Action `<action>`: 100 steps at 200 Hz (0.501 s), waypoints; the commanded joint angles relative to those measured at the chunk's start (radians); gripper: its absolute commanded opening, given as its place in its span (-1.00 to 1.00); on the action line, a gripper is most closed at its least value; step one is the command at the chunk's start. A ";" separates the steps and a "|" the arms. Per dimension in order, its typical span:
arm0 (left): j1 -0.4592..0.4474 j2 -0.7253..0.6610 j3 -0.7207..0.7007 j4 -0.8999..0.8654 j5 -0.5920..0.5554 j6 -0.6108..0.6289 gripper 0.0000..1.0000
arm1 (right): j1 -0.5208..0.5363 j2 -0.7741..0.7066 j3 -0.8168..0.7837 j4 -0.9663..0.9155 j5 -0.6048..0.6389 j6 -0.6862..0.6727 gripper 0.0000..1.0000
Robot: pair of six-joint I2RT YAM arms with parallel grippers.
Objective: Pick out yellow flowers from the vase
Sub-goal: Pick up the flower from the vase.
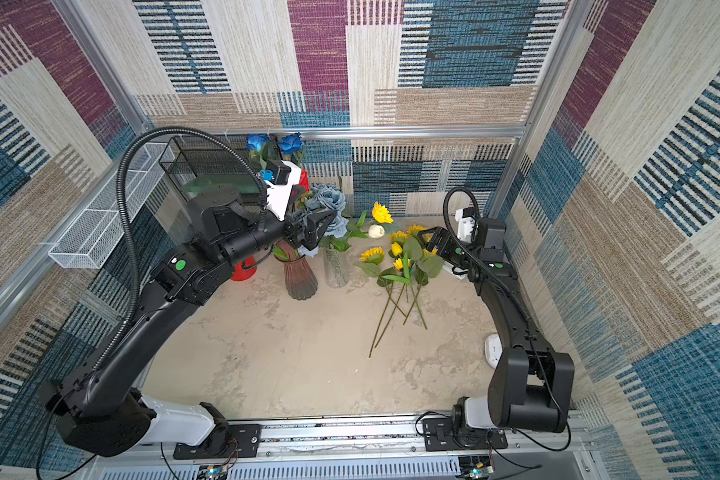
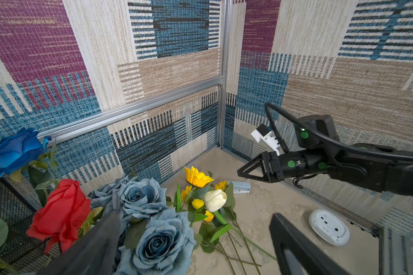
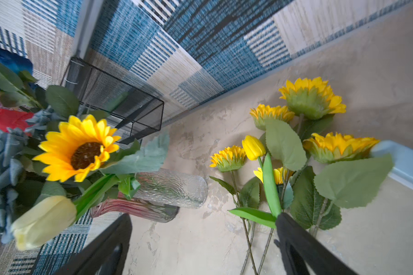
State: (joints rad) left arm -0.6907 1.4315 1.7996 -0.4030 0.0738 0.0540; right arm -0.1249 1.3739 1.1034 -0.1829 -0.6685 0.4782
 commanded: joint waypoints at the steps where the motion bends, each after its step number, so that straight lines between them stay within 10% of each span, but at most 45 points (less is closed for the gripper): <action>1: -0.035 0.038 0.026 -0.066 -0.067 0.059 0.93 | -0.005 -0.034 -0.022 0.075 0.038 0.016 0.92; 33: -0.106 0.124 0.072 -0.068 -0.147 0.130 0.88 | -0.033 -0.036 -0.054 0.094 0.018 0.041 0.92; 70: -0.141 0.448 0.605 -0.385 -0.203 0.199 0.49 | -0.044 -0.055 -0.079 0.137 0.003 0.085 0.92; 100: -0.162 0.574 0.734 -0.445 -0.285 0.306 0.41 | -0.046 -0.078 -0.091 0.132 0.003 0.086 0.92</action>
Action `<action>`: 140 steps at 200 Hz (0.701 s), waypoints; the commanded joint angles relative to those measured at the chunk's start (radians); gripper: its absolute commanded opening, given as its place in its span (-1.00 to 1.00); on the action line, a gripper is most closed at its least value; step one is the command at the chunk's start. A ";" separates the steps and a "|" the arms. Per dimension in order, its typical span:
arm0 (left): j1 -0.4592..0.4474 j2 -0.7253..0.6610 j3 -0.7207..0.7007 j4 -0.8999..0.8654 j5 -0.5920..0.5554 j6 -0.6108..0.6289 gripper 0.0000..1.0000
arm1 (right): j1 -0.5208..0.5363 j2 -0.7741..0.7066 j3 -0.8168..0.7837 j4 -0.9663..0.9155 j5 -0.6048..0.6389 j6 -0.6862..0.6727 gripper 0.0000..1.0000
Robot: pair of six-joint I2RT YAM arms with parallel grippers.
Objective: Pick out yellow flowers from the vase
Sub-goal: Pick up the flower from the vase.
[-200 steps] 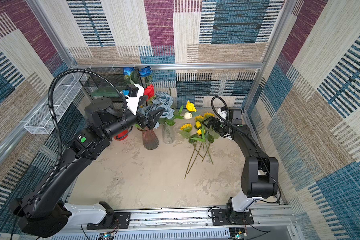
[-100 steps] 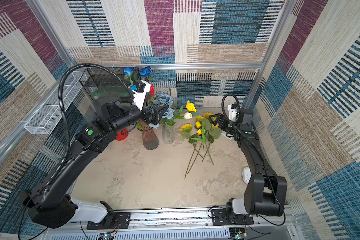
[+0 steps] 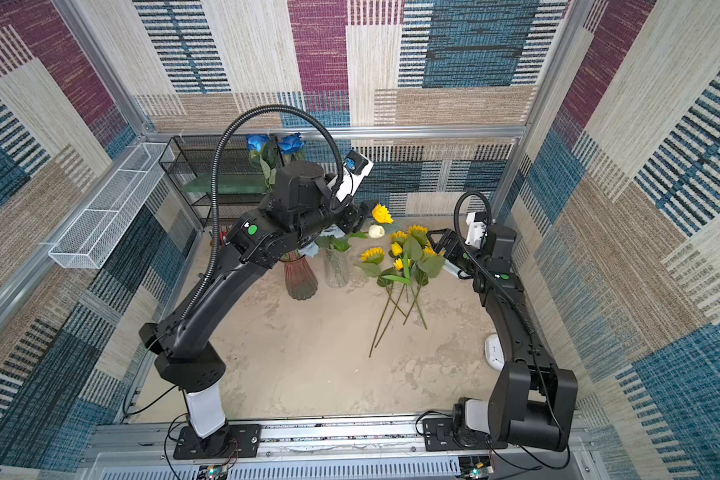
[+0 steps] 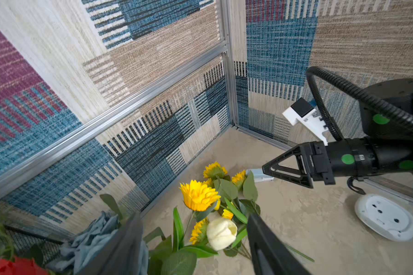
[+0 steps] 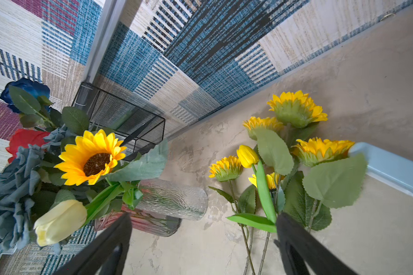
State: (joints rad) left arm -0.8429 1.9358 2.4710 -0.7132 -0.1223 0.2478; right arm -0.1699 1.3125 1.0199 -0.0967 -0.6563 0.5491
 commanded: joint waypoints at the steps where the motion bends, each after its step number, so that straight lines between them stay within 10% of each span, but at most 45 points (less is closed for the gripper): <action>1: -0.010 0.073 0.065 -0.136 -0.090 0.114 0.41 | -0.002 -0.017 -0.009 0.046 -0.010 0.015 0.92; 61: -0.010 0.138 0.126 -0.201 -0.048 0.084 0.32 | -0.002 -0.024 -0.014 0.048 -0.016 0.023 0.92; 140: -0.029 -0.120 -0.490 0.142 0.020 0.106 0.45 | 0.006 -0.014 -0.018 0.035 -0.025 0.016 0.92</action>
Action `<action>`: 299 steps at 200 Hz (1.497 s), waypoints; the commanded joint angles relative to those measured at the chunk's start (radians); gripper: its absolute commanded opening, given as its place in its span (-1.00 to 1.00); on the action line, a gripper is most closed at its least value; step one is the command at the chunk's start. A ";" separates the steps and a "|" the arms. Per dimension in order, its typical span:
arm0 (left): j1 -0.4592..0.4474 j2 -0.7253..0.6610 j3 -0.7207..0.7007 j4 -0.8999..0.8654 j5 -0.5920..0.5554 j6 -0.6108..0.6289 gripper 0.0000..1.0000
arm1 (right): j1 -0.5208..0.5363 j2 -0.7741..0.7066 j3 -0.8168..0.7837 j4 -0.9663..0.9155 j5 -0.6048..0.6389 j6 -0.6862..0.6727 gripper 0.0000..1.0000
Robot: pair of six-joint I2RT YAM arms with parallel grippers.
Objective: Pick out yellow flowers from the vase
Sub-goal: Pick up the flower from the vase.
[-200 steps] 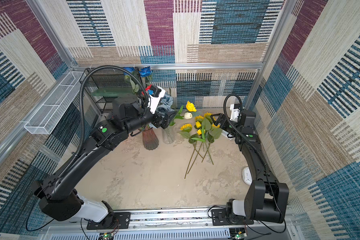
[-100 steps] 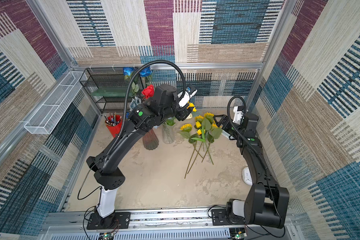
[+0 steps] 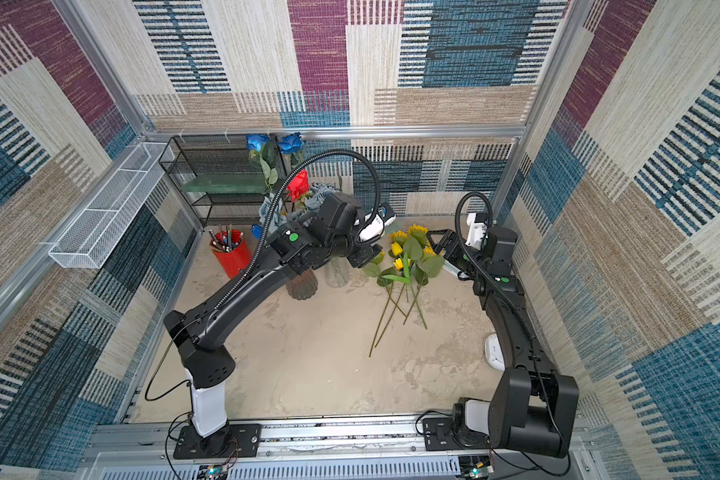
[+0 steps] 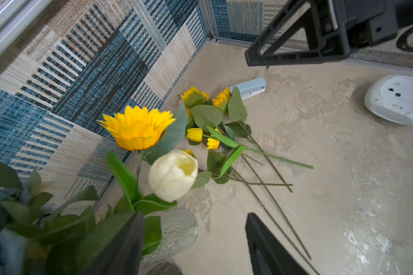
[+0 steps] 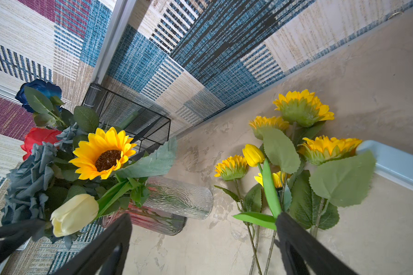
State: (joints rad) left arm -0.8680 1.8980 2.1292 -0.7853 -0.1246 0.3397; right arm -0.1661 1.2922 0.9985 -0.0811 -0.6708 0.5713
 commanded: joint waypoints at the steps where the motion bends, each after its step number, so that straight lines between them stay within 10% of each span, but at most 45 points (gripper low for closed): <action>1: -0.004 -0.087 -0.155 0.220 0.023 0.013 0.46 | 0.003 0.007 0.003 0.019 -0.010 -0.007 0.92; 243: -0.016 0.033 -0.416 0.816 -0.403 0.310 0.66 | 0.053 0.077 0.035 0.018 -0.049 -0.005 0.92; 299: 0.013 0.098 -0.367 0.842 -0.409 0.295 0.32 | 0.051 0.067 0.040 -0.003 -0.051 -0.021 0.92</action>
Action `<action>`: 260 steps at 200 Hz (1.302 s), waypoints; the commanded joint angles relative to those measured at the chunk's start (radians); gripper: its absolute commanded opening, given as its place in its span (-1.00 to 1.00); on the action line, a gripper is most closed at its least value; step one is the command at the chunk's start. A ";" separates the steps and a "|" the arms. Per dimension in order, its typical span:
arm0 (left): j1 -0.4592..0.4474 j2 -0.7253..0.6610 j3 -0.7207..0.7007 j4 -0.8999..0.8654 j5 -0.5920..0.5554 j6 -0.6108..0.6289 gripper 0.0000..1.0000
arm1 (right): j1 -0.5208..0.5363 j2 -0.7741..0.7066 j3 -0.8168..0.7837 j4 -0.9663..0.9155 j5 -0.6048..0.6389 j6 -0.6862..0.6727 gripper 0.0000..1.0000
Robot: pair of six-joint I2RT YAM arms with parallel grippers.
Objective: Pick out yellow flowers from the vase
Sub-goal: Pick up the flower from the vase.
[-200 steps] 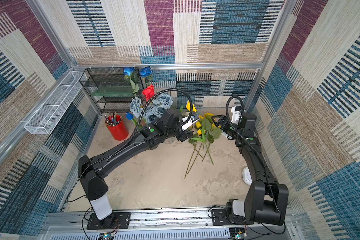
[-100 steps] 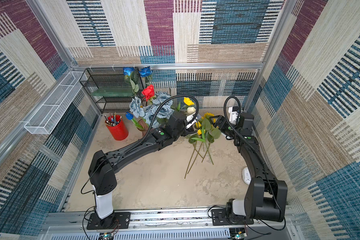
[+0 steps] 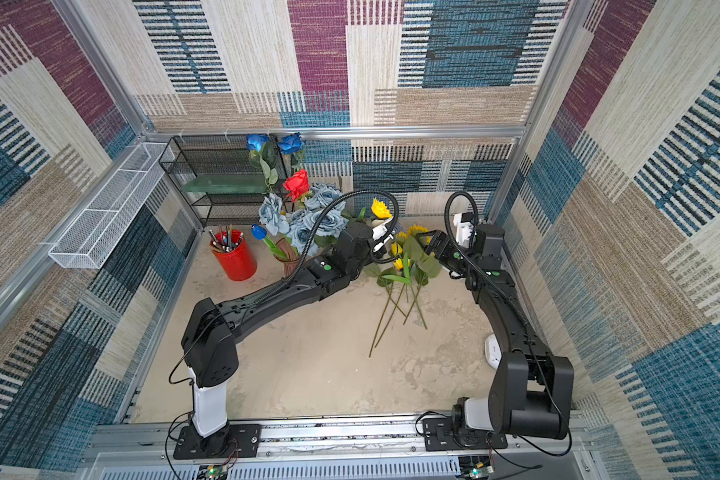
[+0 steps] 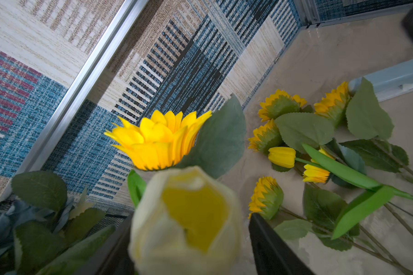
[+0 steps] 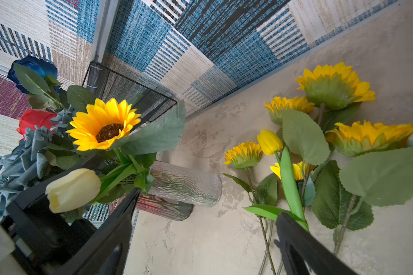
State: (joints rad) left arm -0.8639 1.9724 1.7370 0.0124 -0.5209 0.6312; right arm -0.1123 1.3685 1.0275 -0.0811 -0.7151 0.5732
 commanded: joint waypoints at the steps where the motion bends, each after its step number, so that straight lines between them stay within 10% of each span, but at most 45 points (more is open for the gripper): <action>1: 0.009 0.026 0.028 0.041 -0.013 0.004 0.31 | -0.003 -0.009 0.011 -0.003 -0.006 -0.022 0.92; 82: 0.020 0.063 0.100 -0.032 -0.035 0.008 -0.70 | -0.002 -0.017 0.007 0.006 -0.006 -0.015 0.92; 260: 0.015 -0.129 0.230 -0.236 0.137 -0.138 -0.88 | 0.013 -0.014 0.007 0.026 -0.010 -0.004 0.92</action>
State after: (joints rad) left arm -0.8471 1.8709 1.9507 -0.1993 -0.4248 0.5426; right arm -0.1040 1.3556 1.0294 -0.0837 -0.7155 0.5709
